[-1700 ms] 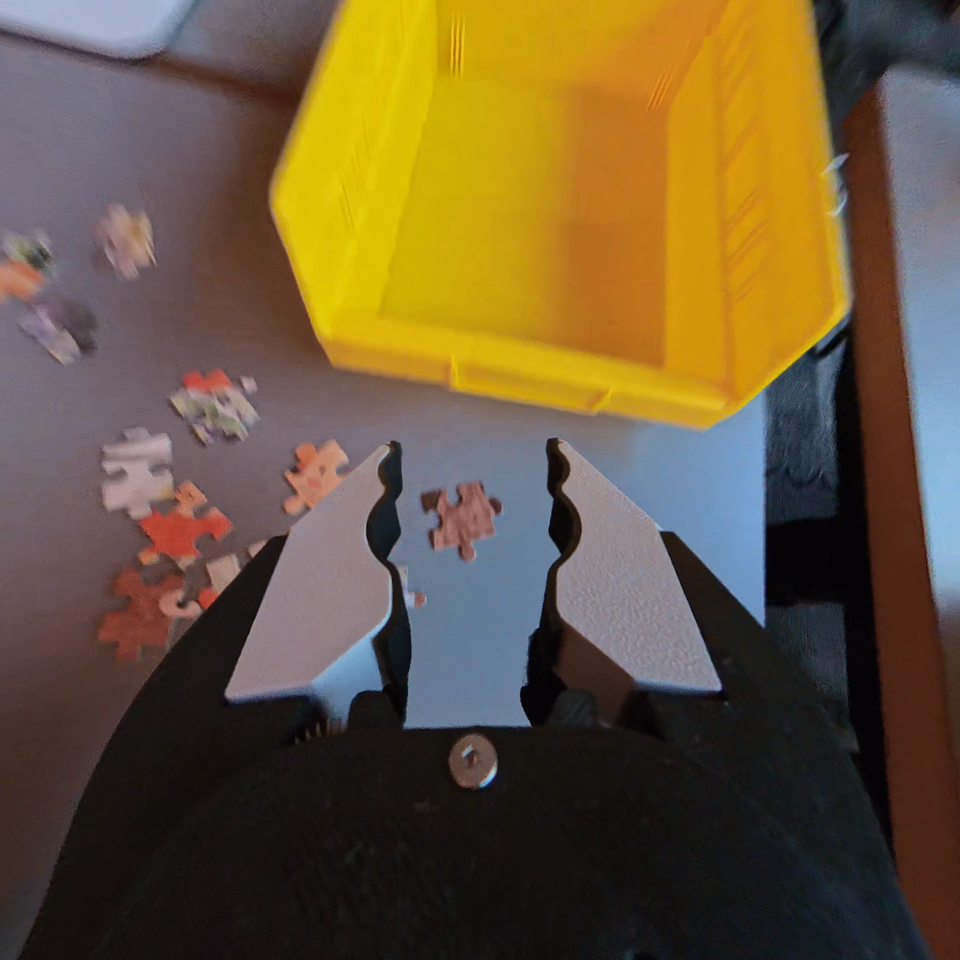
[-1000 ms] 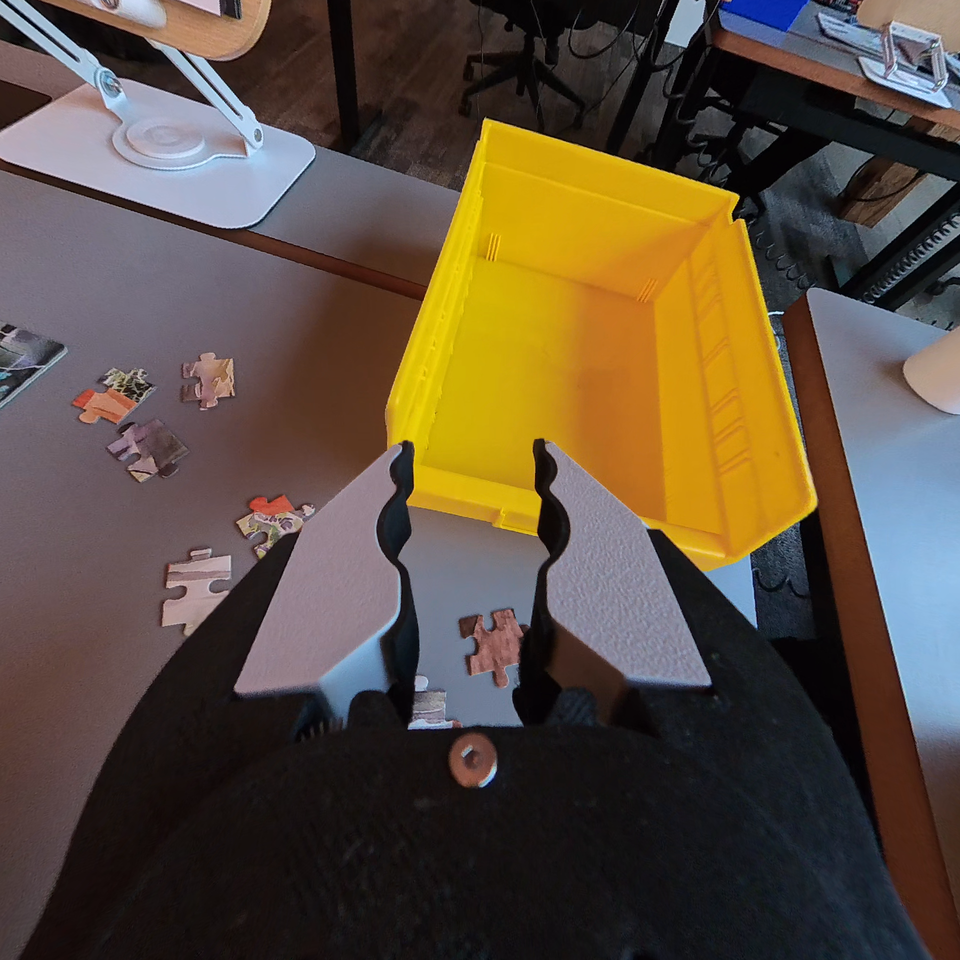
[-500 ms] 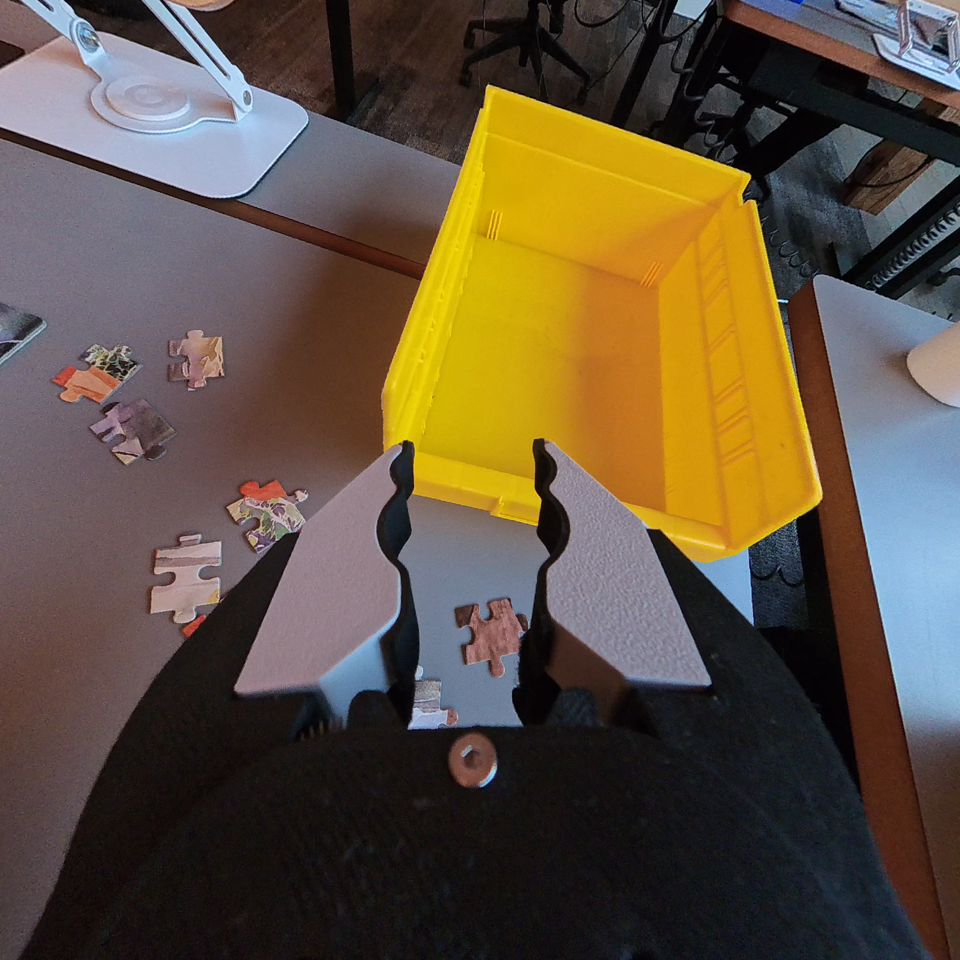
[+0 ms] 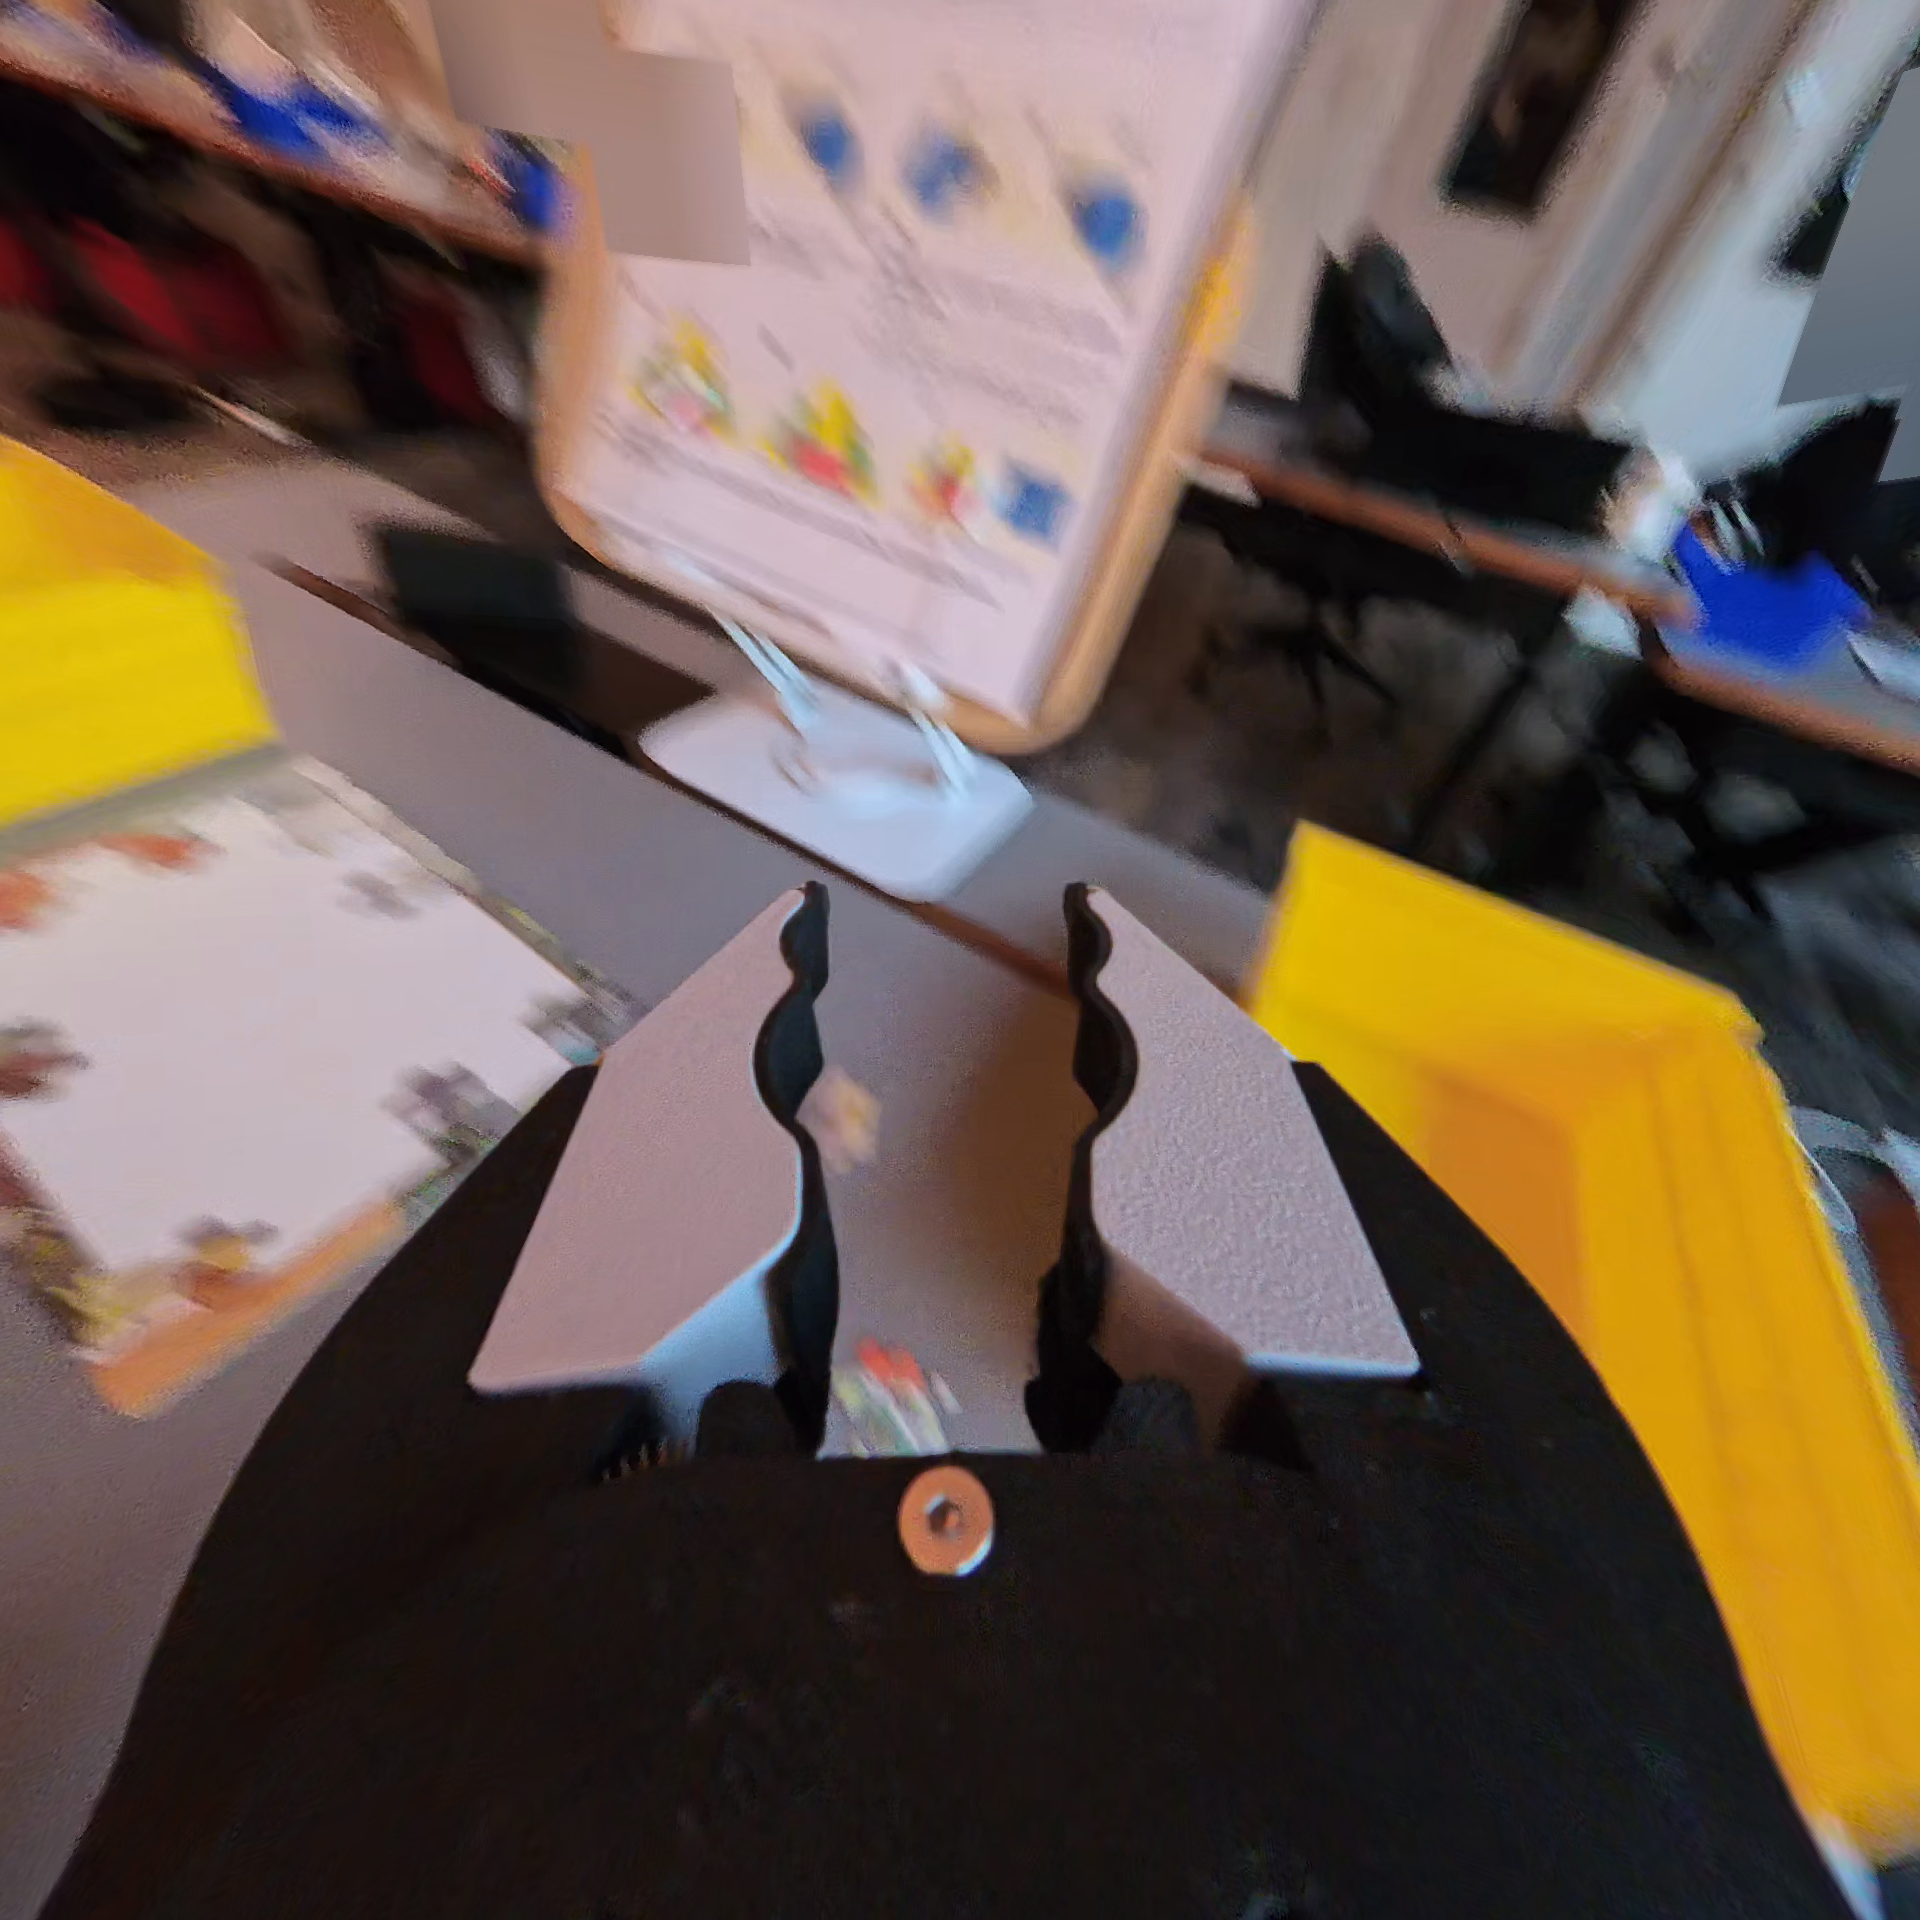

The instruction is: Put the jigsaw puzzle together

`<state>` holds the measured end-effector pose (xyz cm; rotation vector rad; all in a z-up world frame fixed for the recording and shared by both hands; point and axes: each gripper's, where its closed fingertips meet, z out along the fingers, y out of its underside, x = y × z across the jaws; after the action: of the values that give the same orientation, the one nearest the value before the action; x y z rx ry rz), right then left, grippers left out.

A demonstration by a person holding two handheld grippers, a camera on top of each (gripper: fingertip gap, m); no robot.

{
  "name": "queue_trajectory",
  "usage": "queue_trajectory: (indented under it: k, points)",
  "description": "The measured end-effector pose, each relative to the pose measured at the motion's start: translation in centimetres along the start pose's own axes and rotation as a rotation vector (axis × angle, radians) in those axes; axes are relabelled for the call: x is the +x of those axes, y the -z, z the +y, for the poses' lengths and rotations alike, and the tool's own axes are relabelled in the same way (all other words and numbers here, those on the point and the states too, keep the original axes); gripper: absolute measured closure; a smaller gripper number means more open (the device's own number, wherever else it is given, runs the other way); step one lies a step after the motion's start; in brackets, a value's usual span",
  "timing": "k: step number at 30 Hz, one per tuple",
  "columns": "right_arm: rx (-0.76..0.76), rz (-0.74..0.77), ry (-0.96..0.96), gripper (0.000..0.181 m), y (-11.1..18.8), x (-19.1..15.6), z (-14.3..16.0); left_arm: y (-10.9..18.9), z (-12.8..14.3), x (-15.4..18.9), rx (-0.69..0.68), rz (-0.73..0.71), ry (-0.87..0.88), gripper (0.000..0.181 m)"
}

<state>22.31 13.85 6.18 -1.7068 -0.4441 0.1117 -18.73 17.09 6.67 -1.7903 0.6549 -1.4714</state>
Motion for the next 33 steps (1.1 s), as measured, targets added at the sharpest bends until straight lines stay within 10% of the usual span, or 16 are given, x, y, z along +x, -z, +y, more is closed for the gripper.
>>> queue_trajectory:
  k: [3, 10, 23, 33]
  points:
    - [0.189, -0.262, 0.079, 0.135, -1.3, -8.9, -5.9, -2.3, 0.0, 5.5, 0.019, 0.351, 0.117, 0.181]
    - [0.081, -0.427, 0.321, 0.134, -4.0, -18.1, -4.9, -5.0, 2.9, 4.4, -0.112, 0.302, 0.181, 0.181]
    - [-0.592, -0.939, 0.464, 0.132, -7.8, -28.9, 15.1, -3.7, 2.3, 4.0, -0.108, 0.228, 0.124, 0.181]
    - [-0.637, -0.985, 0.539, 0.132, -7.1, -29.8, 16.7, -4.2, 3.0, 4.4, -0.146, 0.234, 0.127, 0.181]
